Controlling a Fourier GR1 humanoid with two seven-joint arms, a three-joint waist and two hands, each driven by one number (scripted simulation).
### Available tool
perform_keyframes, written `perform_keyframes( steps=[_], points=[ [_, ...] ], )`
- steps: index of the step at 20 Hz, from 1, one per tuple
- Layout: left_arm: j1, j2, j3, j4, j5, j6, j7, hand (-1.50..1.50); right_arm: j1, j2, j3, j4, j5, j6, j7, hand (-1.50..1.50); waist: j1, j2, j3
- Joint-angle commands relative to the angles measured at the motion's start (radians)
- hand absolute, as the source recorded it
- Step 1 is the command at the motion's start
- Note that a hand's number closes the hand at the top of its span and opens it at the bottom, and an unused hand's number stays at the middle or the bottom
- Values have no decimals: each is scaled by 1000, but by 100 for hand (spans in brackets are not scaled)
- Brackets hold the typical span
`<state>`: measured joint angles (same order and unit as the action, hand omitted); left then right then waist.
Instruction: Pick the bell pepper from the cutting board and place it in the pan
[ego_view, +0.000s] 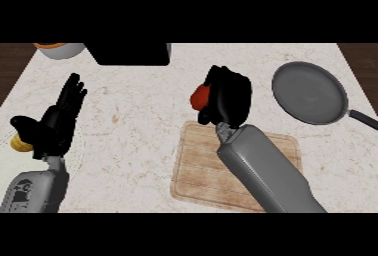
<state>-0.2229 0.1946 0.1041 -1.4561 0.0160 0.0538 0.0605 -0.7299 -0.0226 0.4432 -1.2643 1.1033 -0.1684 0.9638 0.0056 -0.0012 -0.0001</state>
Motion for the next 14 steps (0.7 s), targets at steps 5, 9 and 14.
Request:
perform_keyframes(
  steps=[5, 9, 14],
  points=[
    [2, -24, -23, -17, -19, 14, 1, 0, -9, -113, -275, -20, -137, -196, -159, 150, -1, 5, 1],
    [-39, 9, 21, 10, 6, 0, 27, 0, 103, -197, -349, -14, -221, -245, -317, 150, -7, 4, 1],
    [-6, -22, -25, -2, -30, 11, 6, 0, 73, -324, -490, 227, -286, -293, -506, 150, 8, 8, 1]
  ],
)
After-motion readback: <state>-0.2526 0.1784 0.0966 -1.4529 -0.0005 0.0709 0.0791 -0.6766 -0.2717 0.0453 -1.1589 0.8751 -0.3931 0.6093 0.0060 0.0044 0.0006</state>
